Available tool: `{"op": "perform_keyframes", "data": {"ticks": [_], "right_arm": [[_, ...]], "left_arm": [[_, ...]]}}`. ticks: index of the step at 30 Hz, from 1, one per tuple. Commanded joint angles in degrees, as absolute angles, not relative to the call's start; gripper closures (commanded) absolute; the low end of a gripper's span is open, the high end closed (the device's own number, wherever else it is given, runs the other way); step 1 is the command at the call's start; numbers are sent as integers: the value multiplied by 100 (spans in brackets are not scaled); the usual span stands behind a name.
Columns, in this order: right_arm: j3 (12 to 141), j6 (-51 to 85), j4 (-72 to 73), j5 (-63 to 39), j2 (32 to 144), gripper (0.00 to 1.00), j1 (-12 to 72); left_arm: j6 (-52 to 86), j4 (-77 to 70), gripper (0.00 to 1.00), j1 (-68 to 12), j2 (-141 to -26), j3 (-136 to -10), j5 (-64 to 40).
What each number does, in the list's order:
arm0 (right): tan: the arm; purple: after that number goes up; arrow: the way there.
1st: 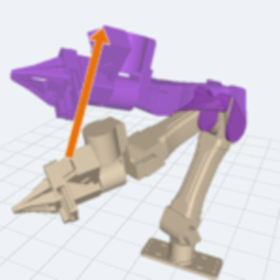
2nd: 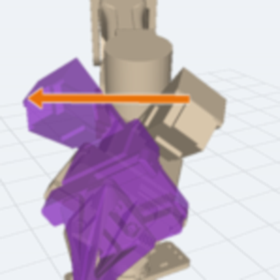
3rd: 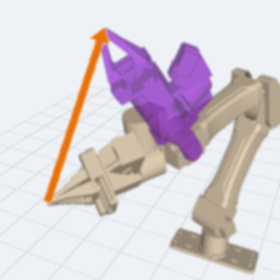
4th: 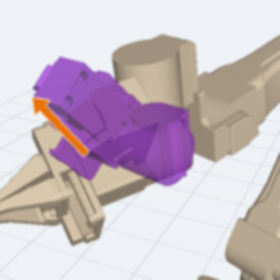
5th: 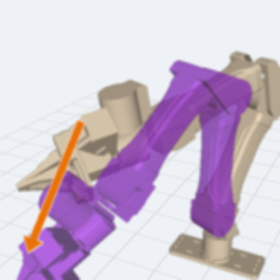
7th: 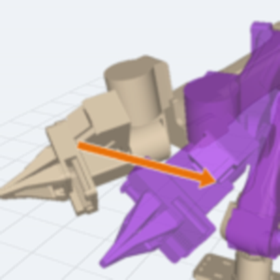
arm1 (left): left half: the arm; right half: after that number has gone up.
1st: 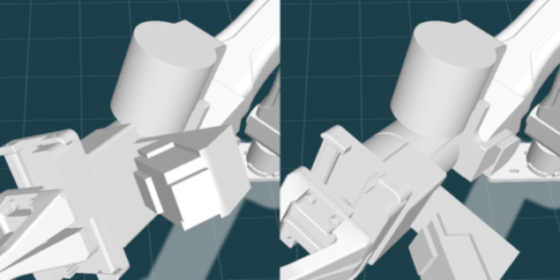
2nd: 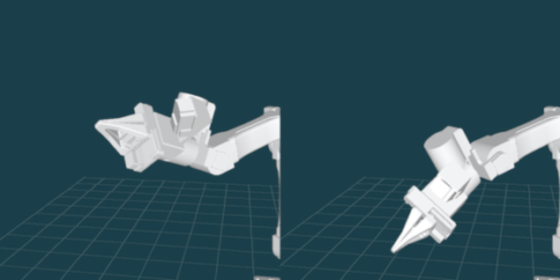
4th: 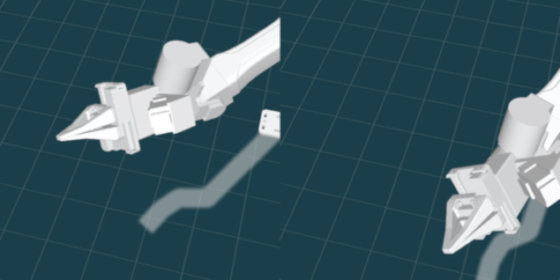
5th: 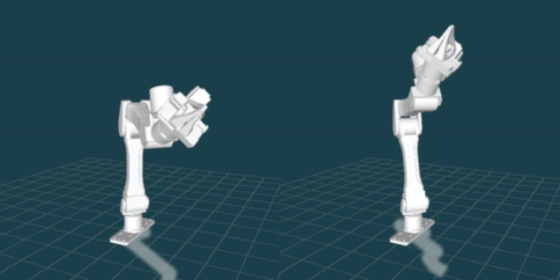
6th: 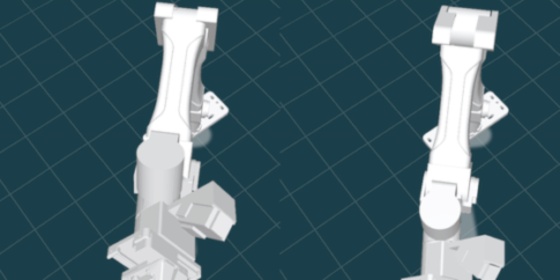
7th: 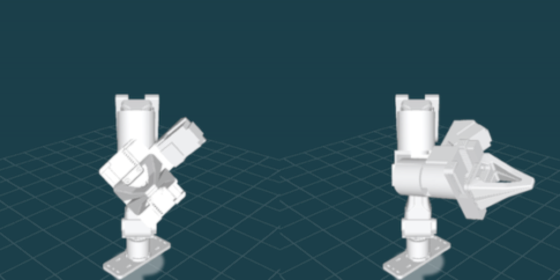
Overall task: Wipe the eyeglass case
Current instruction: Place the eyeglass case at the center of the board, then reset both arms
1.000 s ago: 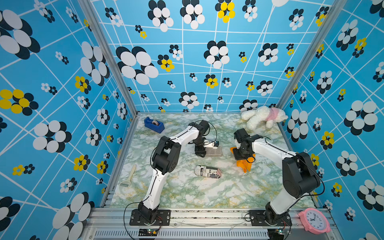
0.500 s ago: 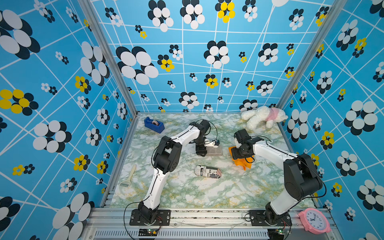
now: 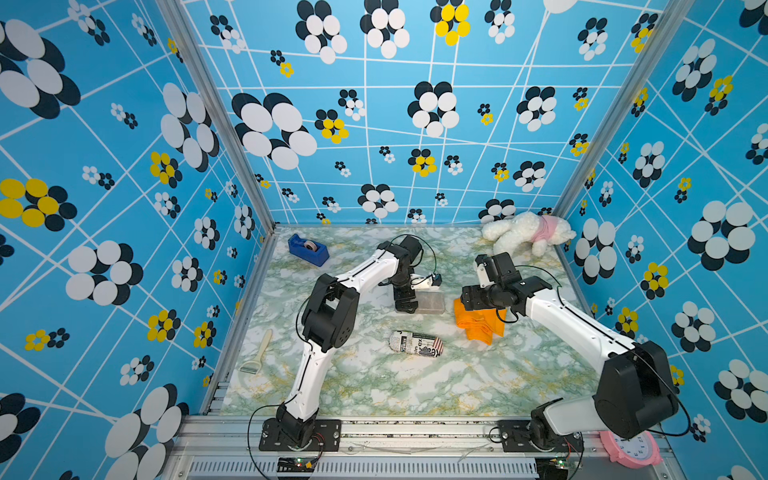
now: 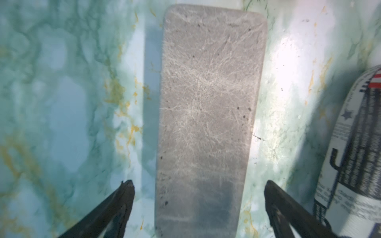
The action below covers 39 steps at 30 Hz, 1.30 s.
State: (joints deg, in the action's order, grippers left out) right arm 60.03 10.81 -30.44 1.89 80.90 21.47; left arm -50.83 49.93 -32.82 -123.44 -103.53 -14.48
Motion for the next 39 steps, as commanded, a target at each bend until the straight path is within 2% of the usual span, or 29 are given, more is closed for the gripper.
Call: {"op": "perform_keyframes", "data": {"ticks": [1,5,8,11,14,19,22,27,31,36,39], "right_arm": [[6137,985,-3130,491,7687,0,2160],[6002,713,-2409,1226,7152,0,2128],[5332,90,-997,1349,6610,0,2031],[4312,-461,882,1199,6064,0,1772],[3773,-308,1597,1223,5905,0,1290],[2605,-139,3139,1436,6303,0,871],[2226,-154,3861,1580,6816,0,863],[1776,-149,4800,1652,7457,0,754],[1515,-265,6169,1520,8308,0,719],[1564,-277,6635,1486,8938,0,720],[1652,-234,6620,1553,9079,0,717]], "left_arm": [[-4380,3973,1,-3060,-11136,-9535,-2101],[-2503,1953,1,-2461,-9962,-8078,-2712],[-1216,678,1,-2070,-9128,-7006,-2431],[-202,-120,1,-1701,-8216,-6013,-1353],[537,-836,1,-1438,-7199,-4817,-115],[-31,-1602,1,-1259,-6181,-3307,1239],[-35,-1906,1,-1131,-6061,-2825,1705],[-167,-3157,1,-820,-6413,-2136,1173],[-109,-4015,1,-697,-6861,-1791,889],[-200,-4966,1,-594,-7696,-1796,826],[122,-5375,1,-127,-8247,-1808,271]]}}
